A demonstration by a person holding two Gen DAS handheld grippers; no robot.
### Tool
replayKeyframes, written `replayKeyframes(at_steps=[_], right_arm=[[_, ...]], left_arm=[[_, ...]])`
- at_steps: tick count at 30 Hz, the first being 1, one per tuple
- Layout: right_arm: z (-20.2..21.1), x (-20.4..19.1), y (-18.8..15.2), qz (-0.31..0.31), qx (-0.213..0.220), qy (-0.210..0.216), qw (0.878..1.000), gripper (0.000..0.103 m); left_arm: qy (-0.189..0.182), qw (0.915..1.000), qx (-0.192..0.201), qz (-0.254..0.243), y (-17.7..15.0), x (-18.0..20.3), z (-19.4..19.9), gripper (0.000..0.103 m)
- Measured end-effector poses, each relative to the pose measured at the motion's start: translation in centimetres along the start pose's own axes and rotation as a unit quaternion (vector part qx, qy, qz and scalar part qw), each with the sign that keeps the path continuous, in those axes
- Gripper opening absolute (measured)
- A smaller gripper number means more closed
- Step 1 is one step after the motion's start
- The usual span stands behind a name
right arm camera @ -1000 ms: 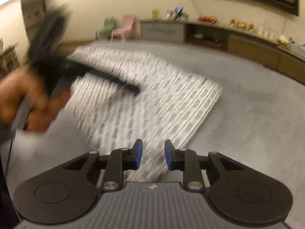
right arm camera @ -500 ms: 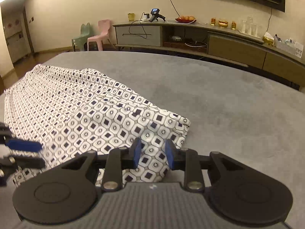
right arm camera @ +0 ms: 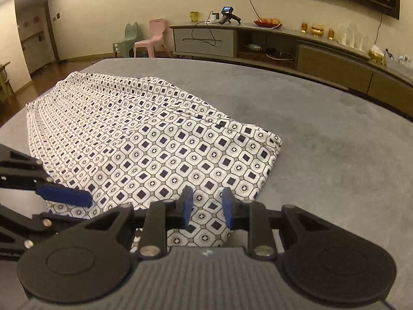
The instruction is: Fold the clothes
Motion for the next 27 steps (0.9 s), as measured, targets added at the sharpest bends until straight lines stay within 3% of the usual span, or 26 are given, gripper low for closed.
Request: replayKeyframes(at_steps=[5,8,12,13,16,27], right_arm=[[0.3,0.2,0.1,-0.002,-0.001,-0.005,1.0,0.025],[0.2,0.1,0.1,0.002,0.0,-0.007,1.0,0.025],[0.2,0.2,0.0,0.005,0.001,-0.006,1.0,0.025],[0.3,0.3,0.0,0.006,0.002,-0.005,1.0,0.025],[0.5,0.5,-0.3,0.005,0.001,0.001,1.0,0.025],[1.9,0.7,-1.8,0.013,-0.01,0.005,1.0,0.026]], left_arm=[[0.023,0.9994,0.024,-0.014,6.5,-2.2,-0.2,0.03],[0.023,0.9996,-0.009,-0.015,8.9,-3.7,-4.0,0.03],[0.052,0.9962,-0.07,-0.006,8.5,-5.9,-9.6,0.031],[0.049,0.9966,-0.066,0.003,8.3,-6.1,-10.0,0.032],[0.049,0.9961,-0.065,0.034,8.7,-6.8,-10.2,0.032],[0.068,0.9936,-0.089,0.016,9.4,-6.3,-10.3,0.033]])
Point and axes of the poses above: each gripper's, at about its wrist camera, not at the fingertips, and z roughly against the way its jaws point, x to its right, y to its top, the point moved 9 cm from there along -z, roughly the way its jaws point, and after that the axes turned 11 degrees about -z, right-handed, at the moved point
